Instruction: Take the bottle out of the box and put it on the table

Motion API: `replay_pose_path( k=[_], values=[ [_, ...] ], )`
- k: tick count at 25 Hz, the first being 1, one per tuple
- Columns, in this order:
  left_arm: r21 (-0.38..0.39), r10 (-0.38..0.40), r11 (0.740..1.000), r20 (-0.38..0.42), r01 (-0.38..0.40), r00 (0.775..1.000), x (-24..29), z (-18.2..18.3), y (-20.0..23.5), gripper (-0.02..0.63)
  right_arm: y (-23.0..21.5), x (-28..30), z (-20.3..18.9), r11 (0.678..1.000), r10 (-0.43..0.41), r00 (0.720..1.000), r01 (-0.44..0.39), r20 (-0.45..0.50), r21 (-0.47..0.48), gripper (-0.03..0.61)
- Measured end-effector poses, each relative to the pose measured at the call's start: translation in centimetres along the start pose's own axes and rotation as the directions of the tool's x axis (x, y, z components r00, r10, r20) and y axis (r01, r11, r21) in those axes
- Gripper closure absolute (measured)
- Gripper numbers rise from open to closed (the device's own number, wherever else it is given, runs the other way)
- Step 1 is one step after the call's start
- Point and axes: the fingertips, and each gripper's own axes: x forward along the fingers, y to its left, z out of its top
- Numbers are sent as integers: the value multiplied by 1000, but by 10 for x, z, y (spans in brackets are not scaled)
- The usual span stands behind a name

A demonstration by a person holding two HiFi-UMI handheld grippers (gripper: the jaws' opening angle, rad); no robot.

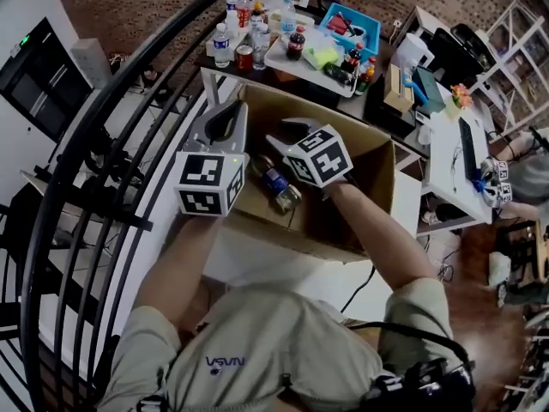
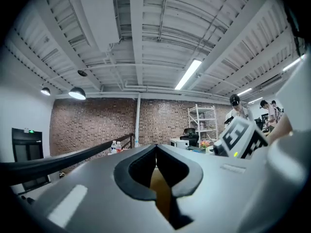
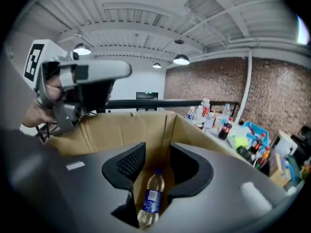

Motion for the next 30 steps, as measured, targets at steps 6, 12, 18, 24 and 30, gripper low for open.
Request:
replay_pose_path(
  k=[6, 12, 18, 24, 30],
  values=[
    [30, -2, 1000, -36, 3, 999, 21, -17, 1, 614, -10, 68, -66, 997, 55, 980, -42, -193, 69, 366],
    [-8, -8, 1000, -78, 7, 997, 24, -45, 0, 614, -6, 103, -126, 998, 69, 929, -68, -363, 15, 344],
    [-30, -18, 999, -101, 15, 995, 28, -51, 0, 614, 21, 125, -164, 984, 176, 873, -154, -454, 84, 322],
    [-19, -32, 999, -114, 31, 993, 27, -54, -4, 614, 49, 144, -189, 967, 252, 836, -231, -488, 102, 298],
    [-30, -31, 999, -114, 28, 993, 26, -56, -4, 614, 46, 154, -213, 967, 249, 815, -237, -523, 90, 259]
  ],
)
